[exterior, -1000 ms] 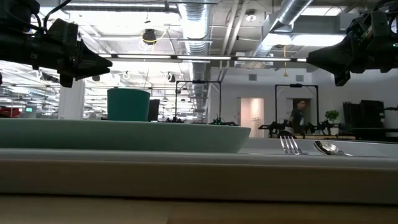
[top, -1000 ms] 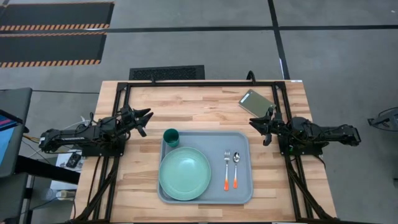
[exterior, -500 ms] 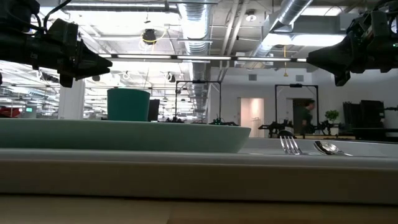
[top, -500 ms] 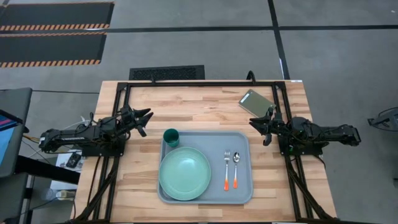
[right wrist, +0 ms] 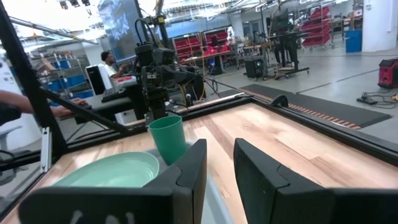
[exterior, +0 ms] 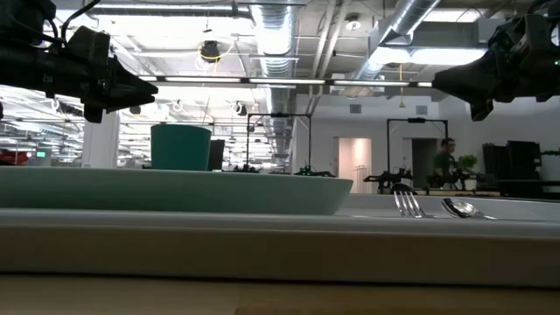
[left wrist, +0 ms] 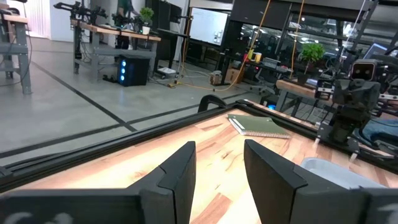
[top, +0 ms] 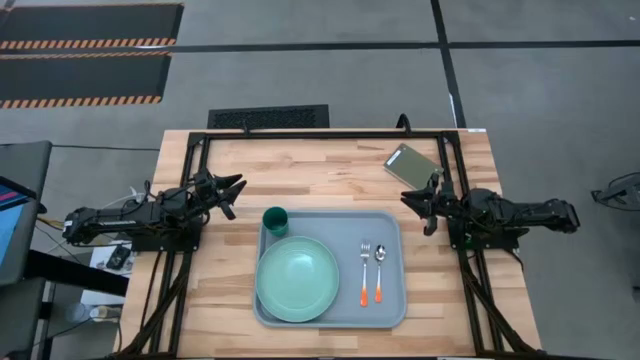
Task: Pick and place plate/cup/fork/spoon on tray
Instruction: Return to Home Position
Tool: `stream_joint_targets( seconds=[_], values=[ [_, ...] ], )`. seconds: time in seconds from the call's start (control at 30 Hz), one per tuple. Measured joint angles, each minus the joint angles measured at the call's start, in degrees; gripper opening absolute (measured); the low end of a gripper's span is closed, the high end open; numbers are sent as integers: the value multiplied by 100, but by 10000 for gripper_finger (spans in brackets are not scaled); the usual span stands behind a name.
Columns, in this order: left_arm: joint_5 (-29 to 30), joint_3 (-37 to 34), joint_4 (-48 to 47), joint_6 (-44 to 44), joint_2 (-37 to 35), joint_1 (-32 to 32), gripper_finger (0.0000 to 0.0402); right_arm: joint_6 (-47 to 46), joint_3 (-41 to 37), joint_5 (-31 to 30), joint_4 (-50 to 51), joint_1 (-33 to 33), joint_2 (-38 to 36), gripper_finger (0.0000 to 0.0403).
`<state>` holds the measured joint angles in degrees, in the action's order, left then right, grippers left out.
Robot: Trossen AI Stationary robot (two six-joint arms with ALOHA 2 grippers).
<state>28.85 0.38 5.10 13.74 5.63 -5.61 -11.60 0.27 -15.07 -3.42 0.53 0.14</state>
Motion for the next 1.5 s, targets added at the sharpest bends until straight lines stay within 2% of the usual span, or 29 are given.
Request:
stream_joint_targets(
  seconds=[0.5,0.9,1.5],
  values=[
    [-1,0,0,0,0,-2,123,0,0,-2,-2,69,0,108],
    [1,1,0,0,0,-1,123,0,1,0,-2,400,0,108],
    [-1,2,0,0,0,-2,123,0,1,0,-2,400,0,108]
  ],
)
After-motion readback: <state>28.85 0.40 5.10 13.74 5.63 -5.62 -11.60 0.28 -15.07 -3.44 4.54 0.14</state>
